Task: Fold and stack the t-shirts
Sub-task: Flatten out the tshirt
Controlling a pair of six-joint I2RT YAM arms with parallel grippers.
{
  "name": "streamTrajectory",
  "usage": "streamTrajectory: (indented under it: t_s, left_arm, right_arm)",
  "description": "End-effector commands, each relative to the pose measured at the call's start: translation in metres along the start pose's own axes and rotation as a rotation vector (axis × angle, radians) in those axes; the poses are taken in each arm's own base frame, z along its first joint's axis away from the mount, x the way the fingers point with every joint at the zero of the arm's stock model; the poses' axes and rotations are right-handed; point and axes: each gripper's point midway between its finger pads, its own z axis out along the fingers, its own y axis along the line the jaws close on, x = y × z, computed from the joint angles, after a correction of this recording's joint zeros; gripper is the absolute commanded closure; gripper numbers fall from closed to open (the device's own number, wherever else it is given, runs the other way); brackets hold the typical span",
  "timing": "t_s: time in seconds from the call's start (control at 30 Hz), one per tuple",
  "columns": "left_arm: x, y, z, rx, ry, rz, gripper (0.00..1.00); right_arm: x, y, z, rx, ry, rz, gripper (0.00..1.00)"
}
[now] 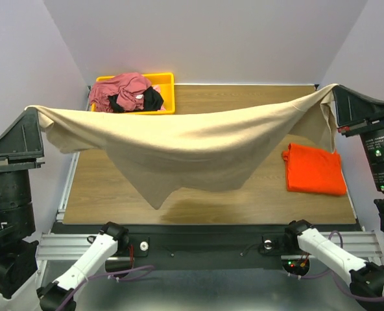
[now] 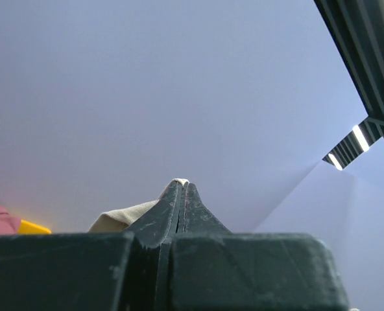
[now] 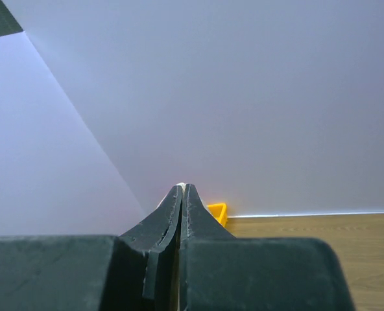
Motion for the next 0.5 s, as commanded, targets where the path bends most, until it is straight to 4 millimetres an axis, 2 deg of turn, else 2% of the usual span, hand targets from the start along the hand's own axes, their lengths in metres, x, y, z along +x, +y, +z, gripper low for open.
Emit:
streamTrajectory:
  t_s: [0.0,0.07,0.1,0.17,0.2,0.23,0.27,0.3,0.33,0.4,0.43,0.47]
  left_arm:
    - [0.006,0.0,0.02,-0.022,0.001,0.045,1.0]
    - [0.02,0.005,0.03,-0.033,0.019,0.056,1.0]
    - [0.034,0.011,0.04,-0.056,0.039,0.07,1.0]
    - [0.053,0.024,0.053,-0.095,0.057,0.087,1.0]
    - [0.08,0.049,0.063,-0.176,0.084,0.118,1.0]
    - [0.095,0.063,0.069,-0.219,0.094,0.117,1.0]
    - [0.13,0.094,0.077,-0.303,0.135,0.163,1.0]
    - [0.151,0.112,0.08,-0.355,0.165,0.186,1.0]
    - [0.171,0.131,0.081,-0.409,0.192,0.192,1.0]
    - [0.235,0.189,0.076,-0.529,0.319,0.274,1.0]
    - [0.256,0.207,0.071,-0.564,0.364,0.281,1.0]
    - [0.29,0.237,0.054,-0.62,0.439,0.281,1.0]
  right_arm:
    - [0.015,-0.015,0.025,0.088,0.043,-0.054,1.0]
    - [0.021,-0.036,0.037,0.198,0.038,-0.078,1.0]
    - [0.035,-0.046,0.051,0.25,0.064,-0.097,1.0]
    - [0.051,-0.071,0.065,0.375,0.078,-0.14,1.0]
    - [0.06,-0.08,0.072,0.42,0.093,-0.162,1.0]
    - [0.086,-0.101,0.087,0.515,0.138,-0.217,1.0]
    - [0.1,-0.11,0.095,0.549,0.163,-0.245,1.0]
    - [0.119,-0.118,0.105,0.575,0.203,-0.277,1.0]
    - [0.154,-0.133,0.12,0.608,0.272,-0.322,1.0]
    - [0.202,-0.151,0.138,0.575,0.388,-0.339,1.0]
    - [0.22,-0.162,0.145,0.567,0.43,-0.331,1.0]
    - [0.263,-0.188,0.154,0.559,0.529,-0.327,1.0]
